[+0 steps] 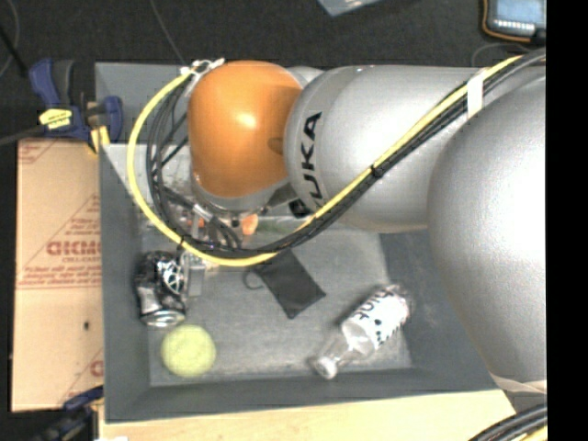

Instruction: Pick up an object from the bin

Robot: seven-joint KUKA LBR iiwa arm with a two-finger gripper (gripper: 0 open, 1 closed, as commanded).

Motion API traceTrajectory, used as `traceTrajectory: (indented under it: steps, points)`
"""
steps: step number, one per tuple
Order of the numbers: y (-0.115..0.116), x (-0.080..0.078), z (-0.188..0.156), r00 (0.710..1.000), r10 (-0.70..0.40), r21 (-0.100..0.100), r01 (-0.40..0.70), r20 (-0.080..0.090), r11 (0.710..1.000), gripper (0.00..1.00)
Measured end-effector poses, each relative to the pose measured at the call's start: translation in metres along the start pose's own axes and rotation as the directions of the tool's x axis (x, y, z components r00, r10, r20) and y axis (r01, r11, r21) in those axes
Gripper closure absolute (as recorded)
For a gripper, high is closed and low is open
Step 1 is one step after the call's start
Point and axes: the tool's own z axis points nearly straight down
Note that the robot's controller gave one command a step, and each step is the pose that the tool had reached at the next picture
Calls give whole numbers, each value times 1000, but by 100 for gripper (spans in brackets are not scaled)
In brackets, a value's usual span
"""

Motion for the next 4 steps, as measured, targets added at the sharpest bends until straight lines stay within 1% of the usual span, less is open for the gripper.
traceTrajectory:
  steps: [1,2,3,4]
  points:
    - [-1,-2,-5,1000,4,-2,-4,7,1000,0]
    - [-25,-20,45,995,-99,-1,99,10,995,0]
    - [-61,-43,117,975,-220,1,220,15,976,0]
    - [-71,-50,147,958,-287,2,287,10,958,0]
